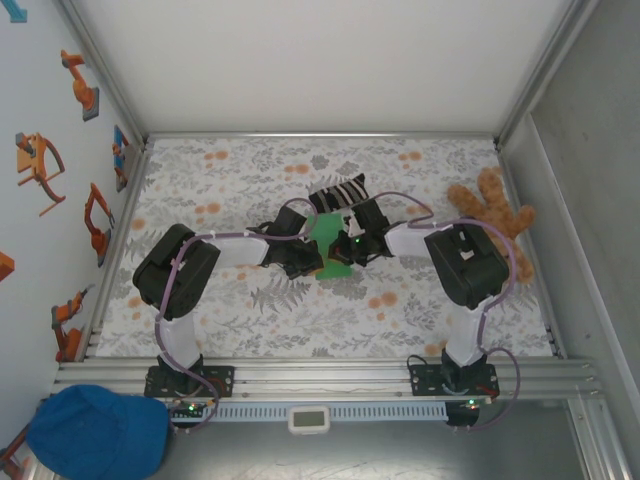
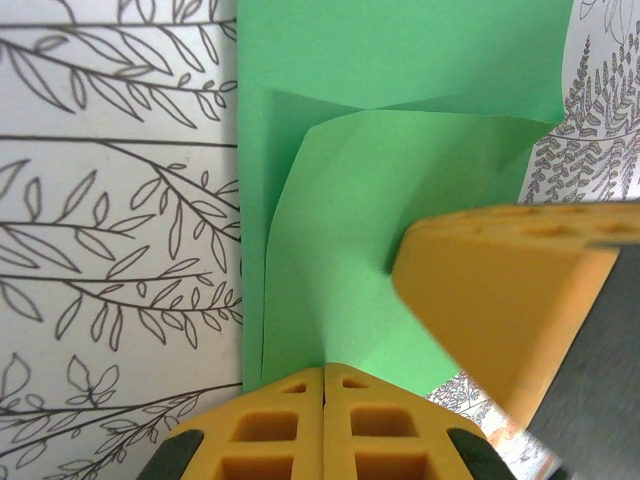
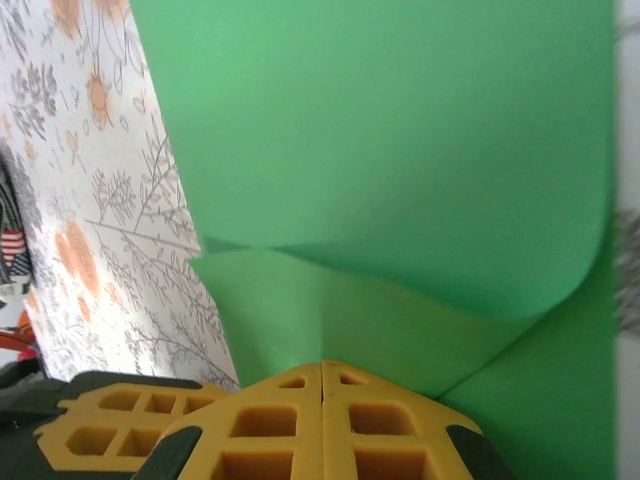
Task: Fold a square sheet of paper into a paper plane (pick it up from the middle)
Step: Fold the triangle a second time at the center of the table.
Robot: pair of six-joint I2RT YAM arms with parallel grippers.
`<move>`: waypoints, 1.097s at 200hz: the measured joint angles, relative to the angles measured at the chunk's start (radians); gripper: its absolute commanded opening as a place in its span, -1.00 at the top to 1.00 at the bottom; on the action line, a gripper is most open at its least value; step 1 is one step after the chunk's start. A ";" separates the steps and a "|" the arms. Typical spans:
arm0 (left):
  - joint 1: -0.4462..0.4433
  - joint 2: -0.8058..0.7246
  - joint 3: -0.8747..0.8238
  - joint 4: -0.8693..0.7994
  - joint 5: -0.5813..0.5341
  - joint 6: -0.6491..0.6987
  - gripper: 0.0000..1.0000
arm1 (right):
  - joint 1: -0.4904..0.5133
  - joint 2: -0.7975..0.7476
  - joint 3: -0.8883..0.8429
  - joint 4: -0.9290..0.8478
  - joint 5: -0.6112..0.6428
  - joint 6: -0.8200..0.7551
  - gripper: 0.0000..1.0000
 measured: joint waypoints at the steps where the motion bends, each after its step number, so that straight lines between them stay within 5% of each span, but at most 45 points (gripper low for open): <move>1: 0.000 0.000 0.000 0.000 0.000 0.000 1.00 | -0.002 0.001 0.001 0.000 -0.002 0.000 1.00; 89: 0.000 0.000 0.013 -0.026 0.004 0.003 1.00 | -0.209 0.050 0.063 0.002 -0.033 -0.030 1.00; 103: -0.001 0.000 0.030 -0.058 0.005 0.005 0.85 | -0.212 0.032 0.063 -0.016 -0.003 -0.036 1.00; 155: 0.002 -0.060 0.097 -0.081 0.017 -0.004 0.36 | -0.210 -0.151 -0.019 -0.019 0.020 -0.016 0.51; 174: 0.012 -0.084 0.099 -0.081 -0.001 -0.005 0.32 | -0.200 -0.182 -0.067 -0.003 0.015 0.019 0.03; 219: 0.031 -0.035 0.112 -0.076 -0.028 -0.011 0.35 | -0.127 -0.175 -0.100 0.018 0.010 0.071 -0.02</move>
